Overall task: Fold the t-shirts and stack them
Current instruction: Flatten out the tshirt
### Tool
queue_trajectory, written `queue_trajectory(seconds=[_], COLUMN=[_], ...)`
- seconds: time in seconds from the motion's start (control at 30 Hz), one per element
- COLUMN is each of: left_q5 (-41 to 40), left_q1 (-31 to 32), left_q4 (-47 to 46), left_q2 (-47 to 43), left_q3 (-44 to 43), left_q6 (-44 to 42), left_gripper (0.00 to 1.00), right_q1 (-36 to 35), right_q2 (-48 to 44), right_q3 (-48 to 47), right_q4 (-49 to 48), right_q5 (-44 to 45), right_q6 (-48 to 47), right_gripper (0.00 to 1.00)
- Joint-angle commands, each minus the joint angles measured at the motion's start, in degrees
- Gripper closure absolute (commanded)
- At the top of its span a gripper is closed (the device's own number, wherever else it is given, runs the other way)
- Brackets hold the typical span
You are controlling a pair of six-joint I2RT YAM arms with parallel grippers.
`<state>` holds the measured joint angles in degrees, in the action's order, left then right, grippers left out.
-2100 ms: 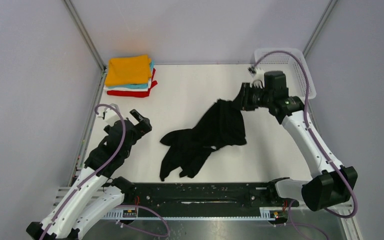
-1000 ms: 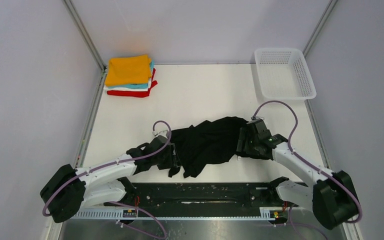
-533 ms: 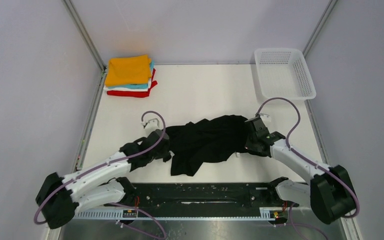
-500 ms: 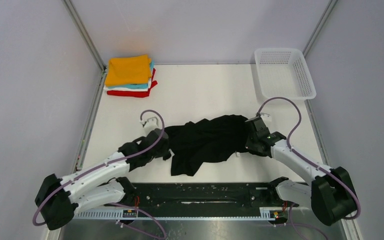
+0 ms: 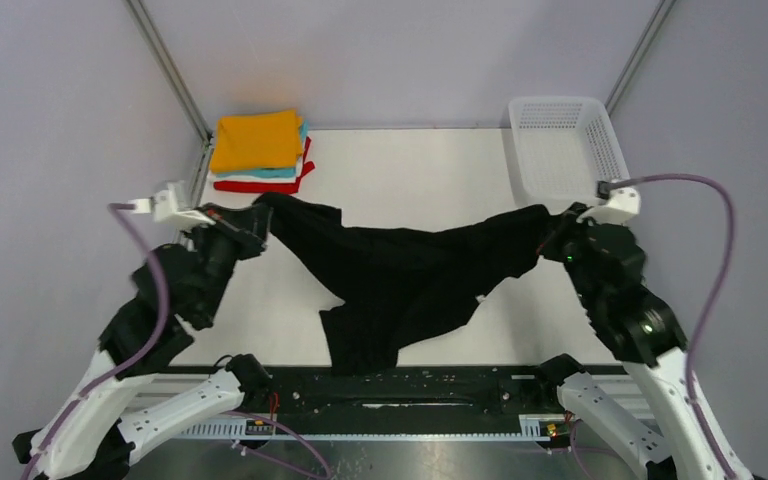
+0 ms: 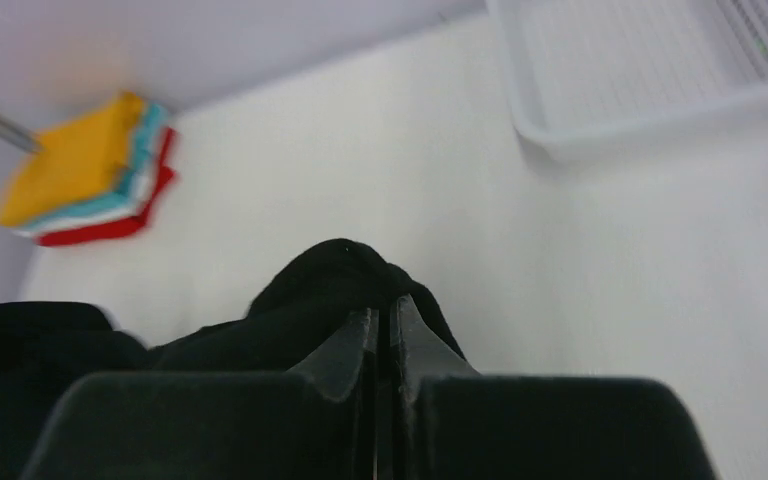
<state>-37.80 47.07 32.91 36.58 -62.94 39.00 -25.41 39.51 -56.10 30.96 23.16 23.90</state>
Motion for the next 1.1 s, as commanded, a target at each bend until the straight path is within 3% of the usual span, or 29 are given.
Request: queue_trajectory(seconds=[0.0, 0.27, 0.47, 0.6, 0.73, 0.83, 0.9, 0.97, 1.0, 1.07], left_q5=[4.4, 18.3, 16.8, 9.9, -7.3, -22.0, -29.2, -27.4, -22.3, -8.6], left_q1=[0.0, 0.0, 0.0, 0.0, 0.0, 0.0, -0.3, -3.9, -7.8, -18.2], left_q4=[-10.5, -11.9, -11.2, -9.1, 2.1, 4.9, 12.2, 20.2, 20.1, 10.6], left_q2=[-4.3, -5.3, -7.0, -6.9, -4.6, -3.1, 0.5, 5.8, 8.6, 14.3], left_q3=[-9.7, -24.7, -26.2, -23.3, -19.1, -8.6, -3.6, -0.4, 2.2, 9.1], left_q6=[-11.5, -17.7, -17.0, -15.3, -7.7, -0.7, 7.4, 15.7, 16.5, 8.9], left_gripper=[1.0, 1.0, 1.0, 1.0, 1.0, 1.0, 0.98, 0.95, 0.94, 0.87], right_q1=[-0.3, -0.3, -0.3, -0.3, -0.3, -0.2, 0.9, 4.3, 6.4, 10.1], right_q2=[-6.2, -8.7, -5.2, -0.2, 5.7, 12.6, 18.5, 25.4, 29.4, 38.1], right_q3=[-9.4, -28.2, -40.7, -43.8, -38.7, -32.6, -29.7, -27.9, -27.4, -28.2], right_q4=[0.4, 4.0, 7.2, 8.9, 6.3, 0.9, -2.8, -5.5, -6.6, -7.8], right_q5=[-6.8, -13.7, -14.8, -6.1, 6.5, 15.4, 16.9, 11.3, 7.5, 1.7], right_q6=[-4.8, -9.1, -12.1, -14.5, -17.9, -21.0, -21.7, -19.7, -17.4, -12.9], right_gripper=[1.0, 1.0, 1.0, 1.0, 1.0, 1.0, 1.0, 1.0, 1.0, 1.0])
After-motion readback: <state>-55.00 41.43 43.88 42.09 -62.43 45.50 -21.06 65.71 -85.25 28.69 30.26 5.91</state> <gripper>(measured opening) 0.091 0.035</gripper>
